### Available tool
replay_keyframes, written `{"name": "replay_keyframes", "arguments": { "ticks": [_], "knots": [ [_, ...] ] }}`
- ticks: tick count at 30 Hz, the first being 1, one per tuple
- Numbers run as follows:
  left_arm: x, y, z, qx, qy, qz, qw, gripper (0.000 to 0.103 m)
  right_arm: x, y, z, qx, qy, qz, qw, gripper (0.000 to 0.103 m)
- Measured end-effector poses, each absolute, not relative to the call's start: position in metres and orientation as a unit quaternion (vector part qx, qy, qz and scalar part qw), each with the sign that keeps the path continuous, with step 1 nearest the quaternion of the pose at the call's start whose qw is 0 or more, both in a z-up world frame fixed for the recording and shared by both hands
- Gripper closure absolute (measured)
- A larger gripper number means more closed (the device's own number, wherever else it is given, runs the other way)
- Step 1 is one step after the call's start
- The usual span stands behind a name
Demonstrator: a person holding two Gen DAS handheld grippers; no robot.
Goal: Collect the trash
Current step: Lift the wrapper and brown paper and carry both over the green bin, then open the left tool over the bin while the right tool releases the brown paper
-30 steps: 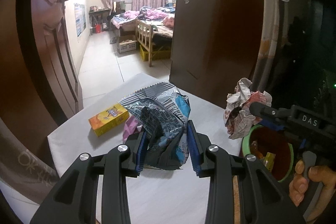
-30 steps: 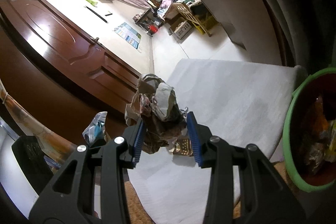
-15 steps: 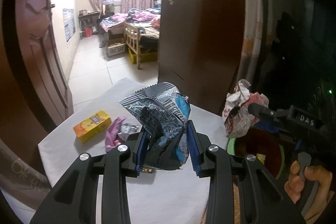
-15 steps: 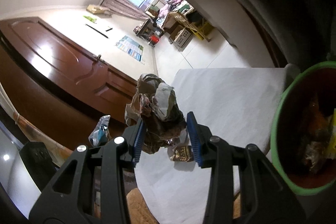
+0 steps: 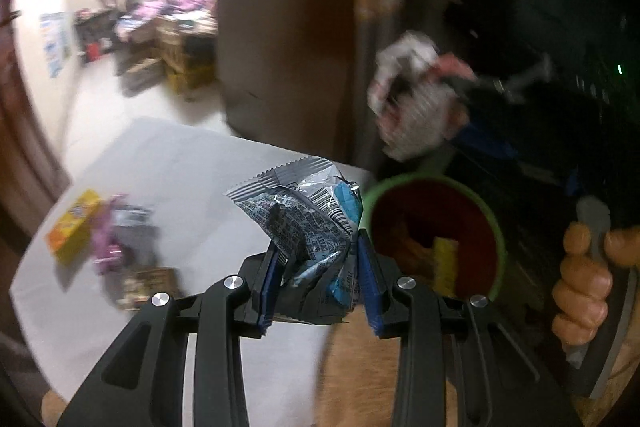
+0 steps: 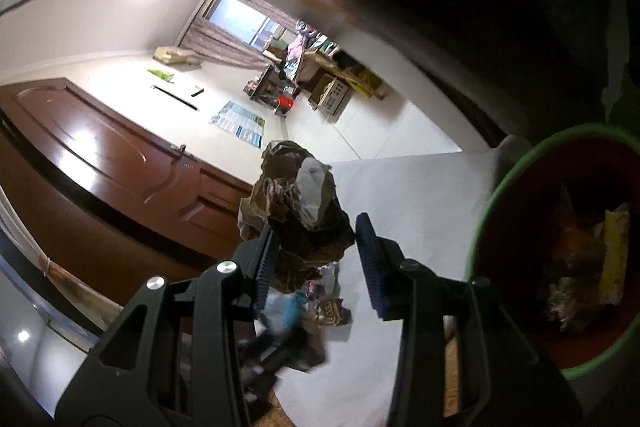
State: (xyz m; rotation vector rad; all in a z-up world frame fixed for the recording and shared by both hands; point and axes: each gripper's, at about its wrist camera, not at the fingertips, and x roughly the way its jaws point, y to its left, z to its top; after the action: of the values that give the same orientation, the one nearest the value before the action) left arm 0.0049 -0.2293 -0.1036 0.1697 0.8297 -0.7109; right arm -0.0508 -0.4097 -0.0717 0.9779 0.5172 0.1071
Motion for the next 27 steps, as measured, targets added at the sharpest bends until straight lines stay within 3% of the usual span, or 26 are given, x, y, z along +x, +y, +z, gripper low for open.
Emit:
{"name": "replay_keyframes", "arguments": {
  "ticks": [10, 12, 14, 17, 19, 21, 27],
  "knots": [
    [-0.006, -0.308, -0.126, 0.093, 0.423, -0.413, 0.801, 0.068, -0.093, -0.459, -0.075, 0.463, 0.235, -0.044, 0.854, 0.065],
    [-0.007, -0.313, -0.126, 0.089, 0.422, -0.423, 0.797, 0.058, -0.098, -0.463, -0.079, 0.462, 0.235, -0.052, 0.853, 0.065],
    [-0.009, -0.312, -0.126, 0.088, 0.422, -0.426, 0.795, 0.037, -0.099, -0.466, -0.082, 0.464, 0.238, -0.058, 0.851, 0.063],
    [-0.008, -0.303, -0.122, 0.083, 0.411, -0.419, 0.805, 0.035, -0.099, -0.464, -0.081, 0.462, 0.241, -0.065, 0.851, 0.061],
    [-0.004, -0.294, -0.119, 0.083, 0.408, -0.406, 0.813, 0.034, -0.096, -0.458, -0.081, 0.461, 0.245, -0.072, 0.85, 0.055],
    [-0.002, -0.286, -0.115, 0.077, 0.404, -0.394, 0.822, 0.034, -0.095, -0.457, -0.082, 0.462, 0.251, -0.088, 0.846, 0.034],
    [0.01, -0.265, -0.105, 0.056, 0.394, -0.364, 0.842, 0.032, -0.091, -0.452, -0.08, 0.452, 0.262, -0.115, 0.845, 0.025]
  ]
}}
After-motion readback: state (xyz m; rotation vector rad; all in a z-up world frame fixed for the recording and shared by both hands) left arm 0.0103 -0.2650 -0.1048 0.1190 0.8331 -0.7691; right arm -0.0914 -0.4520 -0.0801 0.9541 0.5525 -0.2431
